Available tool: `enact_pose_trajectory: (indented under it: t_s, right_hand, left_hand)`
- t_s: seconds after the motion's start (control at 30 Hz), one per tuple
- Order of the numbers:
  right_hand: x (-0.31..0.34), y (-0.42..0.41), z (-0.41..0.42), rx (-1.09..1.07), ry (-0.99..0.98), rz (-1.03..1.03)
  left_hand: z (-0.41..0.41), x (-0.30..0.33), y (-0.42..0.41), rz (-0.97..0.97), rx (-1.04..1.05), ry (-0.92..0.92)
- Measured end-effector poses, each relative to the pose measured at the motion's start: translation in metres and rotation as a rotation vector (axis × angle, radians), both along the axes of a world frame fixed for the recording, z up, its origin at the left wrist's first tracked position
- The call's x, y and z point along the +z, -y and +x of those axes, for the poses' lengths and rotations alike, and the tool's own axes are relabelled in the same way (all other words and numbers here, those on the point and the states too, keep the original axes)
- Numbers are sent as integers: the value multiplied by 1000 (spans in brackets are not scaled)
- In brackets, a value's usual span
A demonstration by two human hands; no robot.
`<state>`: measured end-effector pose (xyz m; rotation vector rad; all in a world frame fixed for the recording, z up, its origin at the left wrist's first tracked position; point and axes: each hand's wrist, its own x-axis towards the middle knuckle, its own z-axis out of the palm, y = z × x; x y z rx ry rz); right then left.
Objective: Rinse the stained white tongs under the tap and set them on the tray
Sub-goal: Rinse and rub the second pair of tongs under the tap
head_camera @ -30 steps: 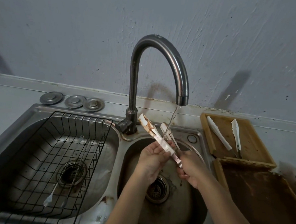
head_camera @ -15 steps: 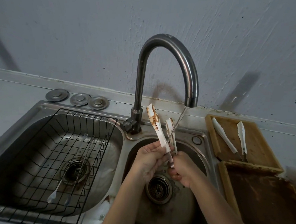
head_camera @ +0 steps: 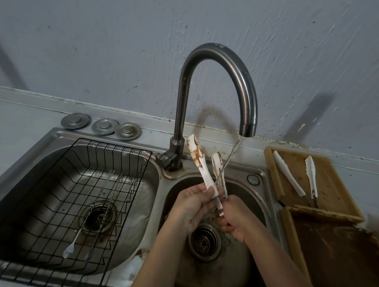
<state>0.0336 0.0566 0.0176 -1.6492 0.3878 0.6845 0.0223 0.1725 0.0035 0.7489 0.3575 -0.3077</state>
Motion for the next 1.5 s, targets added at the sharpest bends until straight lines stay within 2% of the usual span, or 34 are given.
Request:
enact_pose_trajectory:
  t_s: [0.13, 0.27, 0.5, 0.63, 0.83, 1.07, 1.23, 1.4, 1.5]
  right_hand:
    - [2, 3, 0, -15, 1, -19]
    - [6, 6, 2, 9, 11, -23]
    - [6, 26, -6, 119, -45, -81]
    - [3, 38, -11, 34, -38, -97]
    - [-4, 46, -11, -119, -102, -86]
    - [-4, 39, -14, -44, -18, -249]
    - [-3, 27, -8, -36, 17, -283]
    - [-5, 32, -10, 26, -2, -294]
    - [-5, 34, -12, 9, -7, -310]
  left_hand:
    - [0, -2, 2, 15, -7, 13]
    - [2, 1, 6, 122, -45, 81]
    - [10, 5, 3, 144, 5, 14]
    - [0, 0, 17, 191, -85, 29]
    - [-8, -10, 30, 65, -103, 56]
    - [-6, -22, 25, -6, -29, -124]
    - [-5, -24, 16, 9, -20, -104]
    - [3, -28, 7, -3, 101, -167]
    - [0, -31, 14, 25, 60, -172]
